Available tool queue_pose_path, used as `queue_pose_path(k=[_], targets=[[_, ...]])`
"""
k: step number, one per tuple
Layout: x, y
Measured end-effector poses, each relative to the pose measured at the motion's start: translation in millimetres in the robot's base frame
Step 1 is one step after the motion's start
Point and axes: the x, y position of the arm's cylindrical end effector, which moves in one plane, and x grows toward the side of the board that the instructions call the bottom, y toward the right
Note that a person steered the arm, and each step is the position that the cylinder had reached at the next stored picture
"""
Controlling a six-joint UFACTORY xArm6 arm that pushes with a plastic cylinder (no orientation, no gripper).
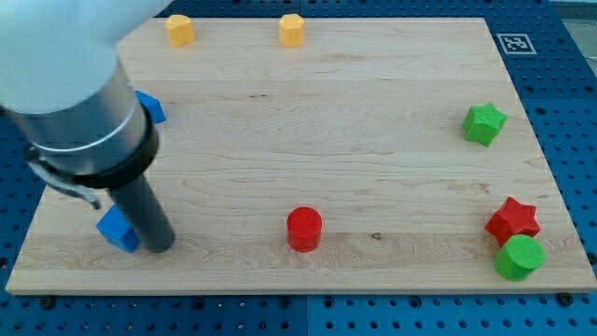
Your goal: Move the blue cube towards left
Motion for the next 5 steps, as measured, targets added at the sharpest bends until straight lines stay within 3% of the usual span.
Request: queue_pose_path(k=[1, 5], targets=[[-10, 24], [-22, -11]])
